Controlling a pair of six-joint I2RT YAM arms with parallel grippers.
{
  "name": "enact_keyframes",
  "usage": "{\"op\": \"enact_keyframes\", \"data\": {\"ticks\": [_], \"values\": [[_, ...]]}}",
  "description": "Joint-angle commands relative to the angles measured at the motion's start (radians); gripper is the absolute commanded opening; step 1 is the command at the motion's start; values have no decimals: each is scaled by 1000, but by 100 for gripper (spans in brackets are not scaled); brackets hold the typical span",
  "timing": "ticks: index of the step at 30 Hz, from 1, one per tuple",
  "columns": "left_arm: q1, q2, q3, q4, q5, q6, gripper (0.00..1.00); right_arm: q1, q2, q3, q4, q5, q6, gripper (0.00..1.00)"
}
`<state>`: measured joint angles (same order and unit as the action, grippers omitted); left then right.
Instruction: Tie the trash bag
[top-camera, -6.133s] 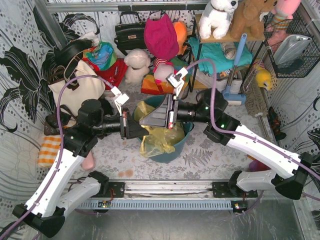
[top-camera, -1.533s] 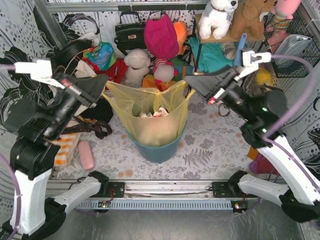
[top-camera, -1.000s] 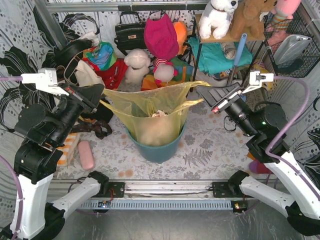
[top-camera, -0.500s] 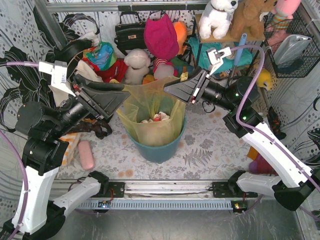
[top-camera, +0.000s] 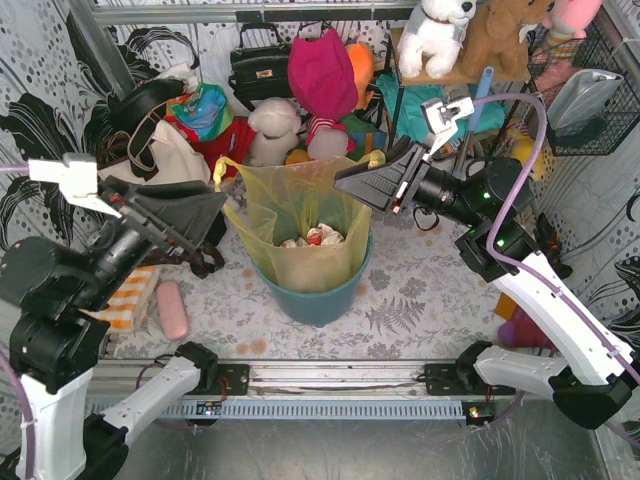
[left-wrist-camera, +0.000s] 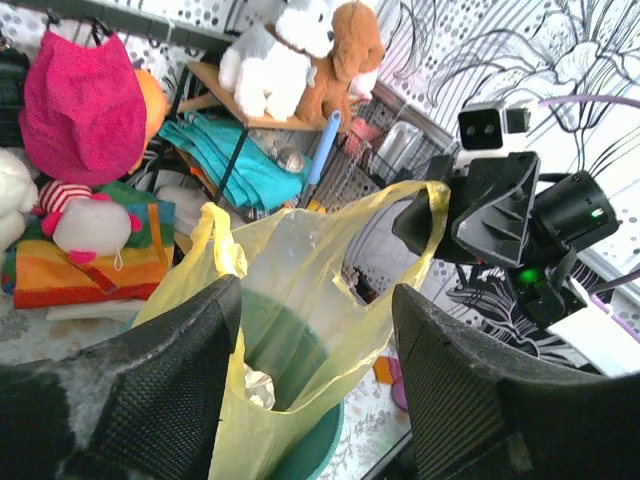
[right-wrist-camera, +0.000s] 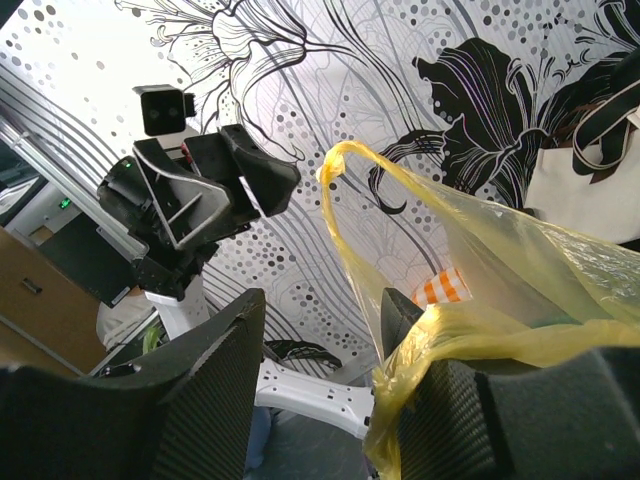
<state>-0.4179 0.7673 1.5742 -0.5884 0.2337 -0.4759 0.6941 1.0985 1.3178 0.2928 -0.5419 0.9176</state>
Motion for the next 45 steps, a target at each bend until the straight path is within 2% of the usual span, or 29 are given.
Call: {"op": "enact_keyframes", "data": {"ticks": [1, 4, 9, 11, 12, 17, 25, 32, 35, 37, 38, 41, 45], "values": [[3, 6, 21, -44, -81, 19, 71, -2, -23, -7, 10, 0, -15, 50], [3, 10, -32, -53, -45, 5, 72, -2, -17, -4, 10, -4, -10, 50], [3, 16, -127, 15, 144, -6, 71, -2, -20, -7, 9, -6, -9, 51], [2, 20, -142, 16, 155, -2, 68, -2, -24, -12, 0, -7, -12, 55], [4, 20, -146, 14, 149, 3, 63, -2, -27, -14, -9, -9, -13, 56], [3, 7, -152, 8, 128, 22, 51, -2, -69, -46, -108, 16, -62, 57], [3, -7, -152, 22, 143, 13, 43, -2, -126, -99, -159, 36, -75, 57], [4, -2, -140, 27, 154, 16, 28, -2, -157, -90, -251, 114, -114, 45], [3, 5, -133, 31, 157, 16, 15, -2, -185, -89, -285, 192, -131, 30], [2, 9, -126, 43, 163, 14, 0, -2, -188, -85, -280, 222, -134, 11], [2, 13, -119, 53, 166, 11, 0, -2, -178, -76, -279, 233, -134, 0], [4, 51, -45, 92, 156, 10, 0, -2, -116, 13, -279, 229, -144, 0], [3, 134, 122, 95, 153, 18, 0, -2, 0, 224, -307, 195, -178, 0]]}}
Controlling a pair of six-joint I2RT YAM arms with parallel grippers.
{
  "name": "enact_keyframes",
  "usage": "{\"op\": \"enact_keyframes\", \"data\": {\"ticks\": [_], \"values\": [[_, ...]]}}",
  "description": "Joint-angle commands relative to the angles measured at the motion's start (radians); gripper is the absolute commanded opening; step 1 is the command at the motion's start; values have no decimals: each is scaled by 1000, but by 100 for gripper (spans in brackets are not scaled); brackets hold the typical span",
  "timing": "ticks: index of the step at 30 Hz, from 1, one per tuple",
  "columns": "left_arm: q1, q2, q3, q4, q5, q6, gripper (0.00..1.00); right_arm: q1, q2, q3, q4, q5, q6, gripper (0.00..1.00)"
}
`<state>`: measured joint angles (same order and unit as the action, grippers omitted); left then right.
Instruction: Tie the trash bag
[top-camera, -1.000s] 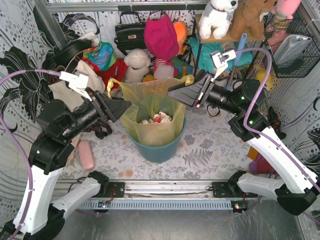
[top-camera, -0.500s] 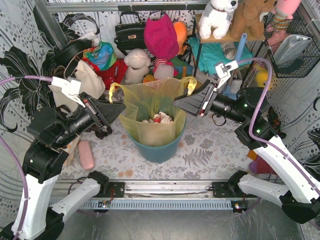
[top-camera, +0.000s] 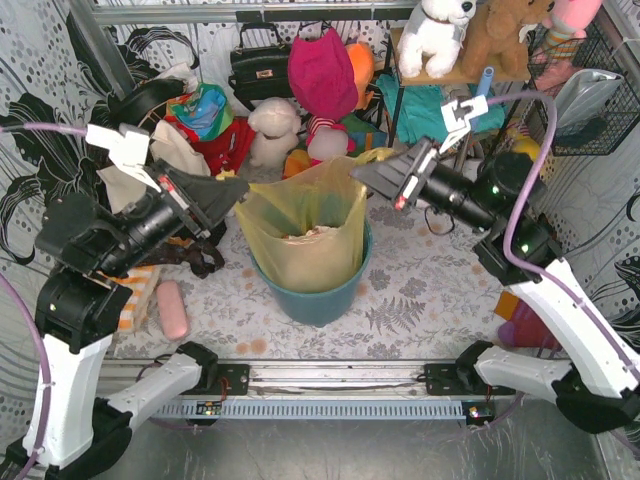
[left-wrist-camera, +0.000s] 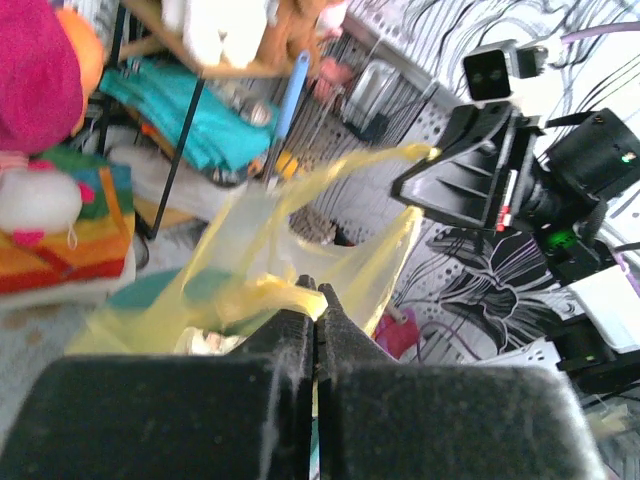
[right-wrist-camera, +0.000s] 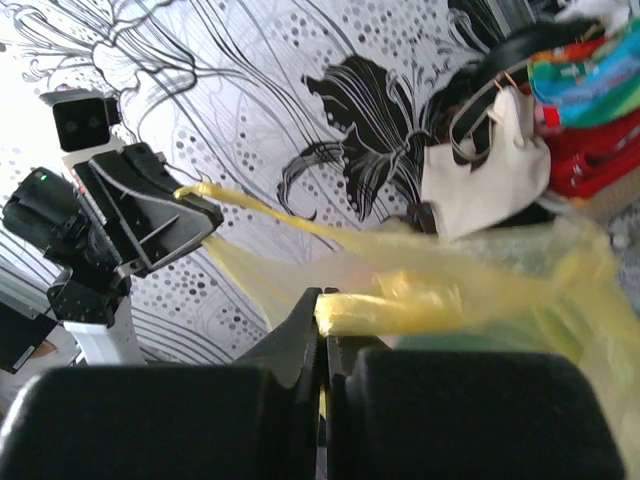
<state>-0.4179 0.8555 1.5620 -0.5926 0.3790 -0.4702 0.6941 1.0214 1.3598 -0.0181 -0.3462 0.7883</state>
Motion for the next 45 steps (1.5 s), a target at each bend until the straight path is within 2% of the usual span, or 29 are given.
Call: {"op": "enact_keyframes", "data": {"ticks": [1, 5, 9, 11, 12, 13, 14, 15, 17, 20, 23, 28, 34, 37, 40, 45], "values": [[4, 63, 160, 101, 5, 14, 0, -2, 101, 233, -9, -7, -60, 0], [3, 60, 153, 118, 10, 15, 0, -2, 133, 291, -27, -22, -75, 0], [2, 9, 23, 141, -1, -4, 1, -2, 78, 152, 5, -7, -48, 0], [3, -15, -33, 145, -9, -16, 15, -2, 46, 77, 34, -5, -30, 0], [3, -28, -53, 147, -14, -23, 24, -2, 34, 50, 43, -6, -25, 6], [3, -36, -68, 148, -20, -32, 41, -2, 25, 30, 49, -8, -22, 20], [4, -43, -77, 147, -28, -37, 51, -2, 19, 19, 50, -8, -20, 33], [3, -50, -81, 143, -39, -42, 58, -2, 17, 14, 49, -7, -21, 41], [4, -53, -78, 134, -65, -50, 63, -2, 22, 18, 44, -4, -24, 53], [3, -41, -60, 125, -81, -55, 67, -2, 40, 36, 54, -2, -33, 57], [3, -15, -38, 114, -77, -55, 68, -2, 73, 62, 73, -15, -34, 56], [4, 51, -19, 152, -26, -82, 68, -2, 115, 116, 105, -23, -31, 34], [3, 203, 220, 199, 59, -83, 69, -2, 163, 284, 97, 8, -77, 34], [4, 244, 302, 231, 81, -97, 69, -2, 149, 291, 152, 34, -75, 34], [3, 234, 300, 258, 80, -106, 69, -2, 127, 268, 192, 41, -59, 33], [4, 167, 201, 217, 32, -99, 69, -2, 85, 182, 136, 46, -61, 34]]}}
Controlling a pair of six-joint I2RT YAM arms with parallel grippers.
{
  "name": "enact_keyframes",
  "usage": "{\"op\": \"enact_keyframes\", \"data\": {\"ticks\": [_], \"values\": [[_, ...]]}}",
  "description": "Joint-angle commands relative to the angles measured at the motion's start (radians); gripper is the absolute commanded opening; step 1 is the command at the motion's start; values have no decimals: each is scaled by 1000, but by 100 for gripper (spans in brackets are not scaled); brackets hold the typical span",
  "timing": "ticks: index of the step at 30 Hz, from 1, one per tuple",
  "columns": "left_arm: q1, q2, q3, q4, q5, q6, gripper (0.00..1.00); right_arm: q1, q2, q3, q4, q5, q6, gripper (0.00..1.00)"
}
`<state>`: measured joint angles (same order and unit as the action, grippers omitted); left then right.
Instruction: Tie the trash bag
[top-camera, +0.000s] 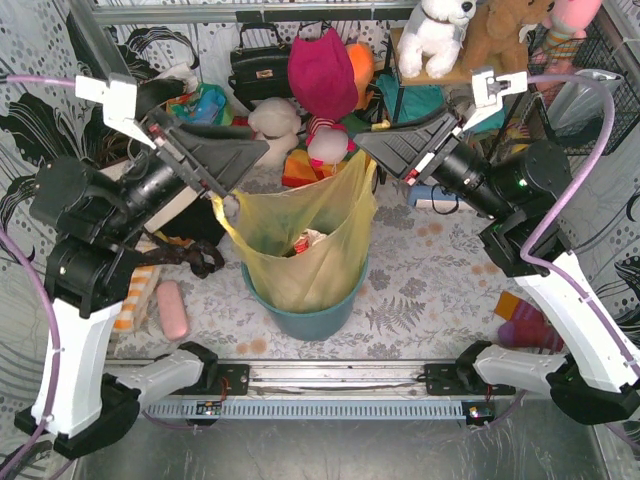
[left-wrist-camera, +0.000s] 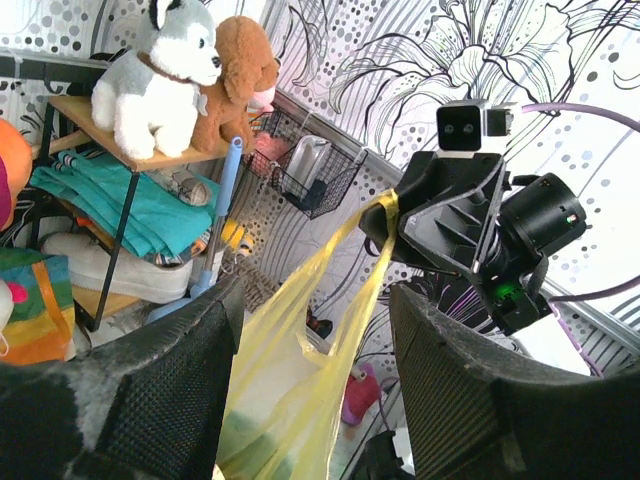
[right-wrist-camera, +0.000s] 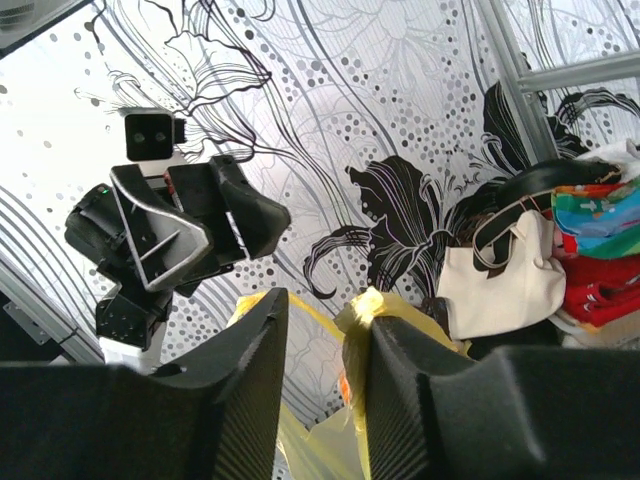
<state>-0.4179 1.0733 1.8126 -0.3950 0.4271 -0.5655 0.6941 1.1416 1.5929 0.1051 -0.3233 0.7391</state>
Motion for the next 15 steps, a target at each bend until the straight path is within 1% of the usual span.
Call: {"op": "enact_keyframes", "data": {"ticks": [1, 3, 7, 9, 10, 12, 15], "values": [[4, -65, -60, -23, -34, -4, 69, -2, -44, -67, -11, 27, -15, 37], [3, -101, -58, -90, -70, -8, 69, -2, -60, -94, -45, 32, -18, 43], [4, -152, 4, -291, -153, -10, 71, -2, -80, -134, -70, 21, -15, 63], [4, -159, 34, -378, -159, -13, 73, -2, -80, -142, -85, 13, -15, 68], [3, -161, 35, -408, -142, -20, 73, -2, -79, -145, -92, 10, -16, 70], [3, -175, -20, -412, -60, -37, 74, -2, -76, -148, -105, 3, -15, 72], [3, -209, -165, -324, 102, -92, 75, -2, -71, -147, -121, -17, -18, 74]]}}
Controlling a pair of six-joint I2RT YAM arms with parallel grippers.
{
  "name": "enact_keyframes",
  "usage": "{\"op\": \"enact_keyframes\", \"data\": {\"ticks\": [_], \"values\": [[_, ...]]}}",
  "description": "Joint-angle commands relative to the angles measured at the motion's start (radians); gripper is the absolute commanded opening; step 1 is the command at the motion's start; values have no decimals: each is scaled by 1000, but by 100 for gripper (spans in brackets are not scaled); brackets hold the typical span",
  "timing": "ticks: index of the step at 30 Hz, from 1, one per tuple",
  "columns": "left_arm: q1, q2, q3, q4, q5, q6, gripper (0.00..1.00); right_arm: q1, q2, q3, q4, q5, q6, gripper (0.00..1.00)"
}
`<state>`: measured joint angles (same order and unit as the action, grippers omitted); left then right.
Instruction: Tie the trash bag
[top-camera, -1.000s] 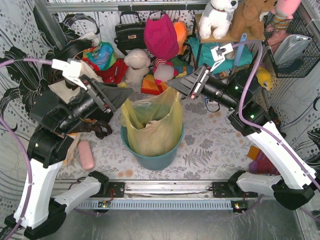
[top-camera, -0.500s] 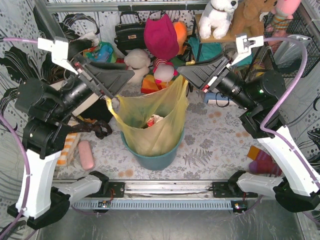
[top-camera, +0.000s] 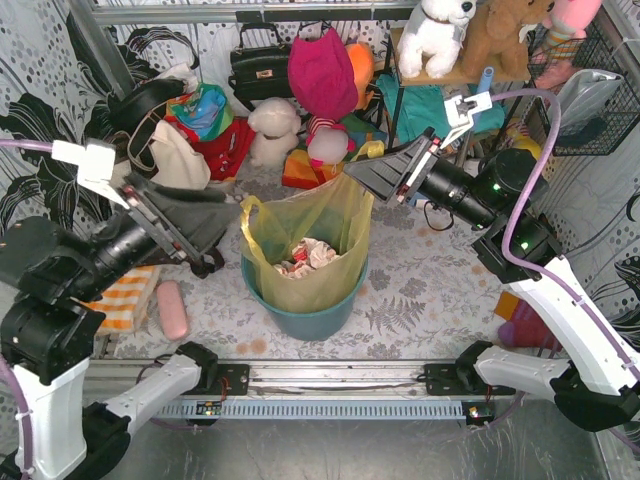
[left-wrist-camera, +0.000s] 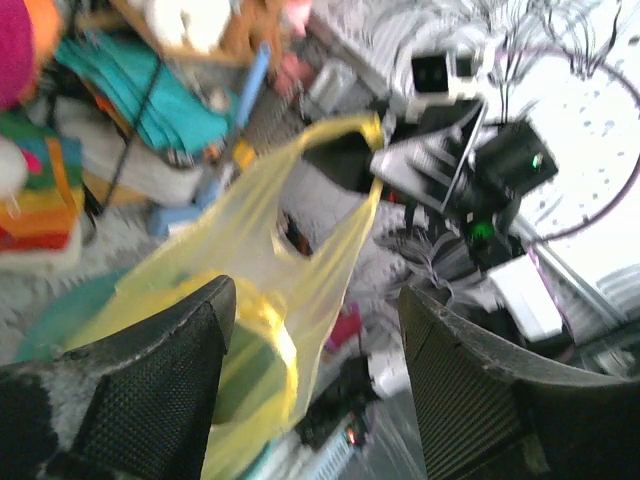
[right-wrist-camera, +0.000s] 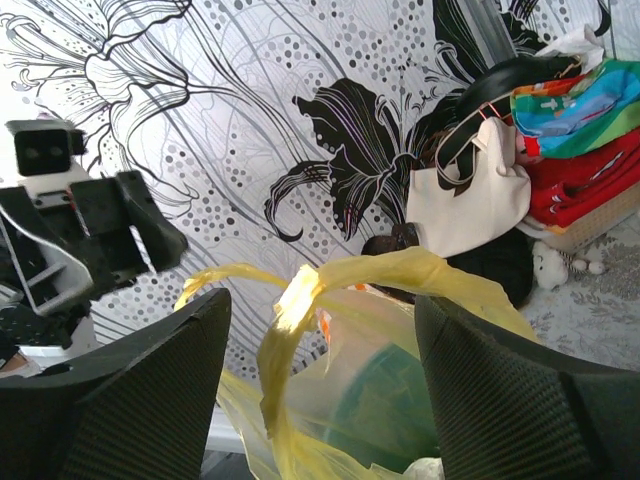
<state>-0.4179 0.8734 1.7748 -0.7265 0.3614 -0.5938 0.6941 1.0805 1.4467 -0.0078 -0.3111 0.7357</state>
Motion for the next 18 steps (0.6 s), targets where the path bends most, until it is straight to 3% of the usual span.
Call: {"op": "enact_keyframes", "data": {"ticks": [1, 4, 9, 13, 15, 17, 18], "values": [[3, -19, -175, 50, 215, -89, 75, -2, -7, 2, -10, -36, -15, 74], [3, -31, -267, 145, 323, -135, 76, -2, 0, 9, -13, -65, -11, 72], [3, -16, -291, 121, 326, -102, 76, -2, 11, 10, -1, -91, 2, 66], [4, -17, -320, 264, 396, -169, 69, -2, 18, 17, 20, -99, 12, 50], [4, -15, -318, 367, 446, -220, 55, -2, 28, 33, 33, -111, 18, 33], [3, -2, -277, 439, 461, -241, 30, -2, 44, 67, 38, -107, 22, 8], [4, 16, -238, 437, 449, -226, 21, -2, 54, 90, 37, -95, 22, 0]]}}
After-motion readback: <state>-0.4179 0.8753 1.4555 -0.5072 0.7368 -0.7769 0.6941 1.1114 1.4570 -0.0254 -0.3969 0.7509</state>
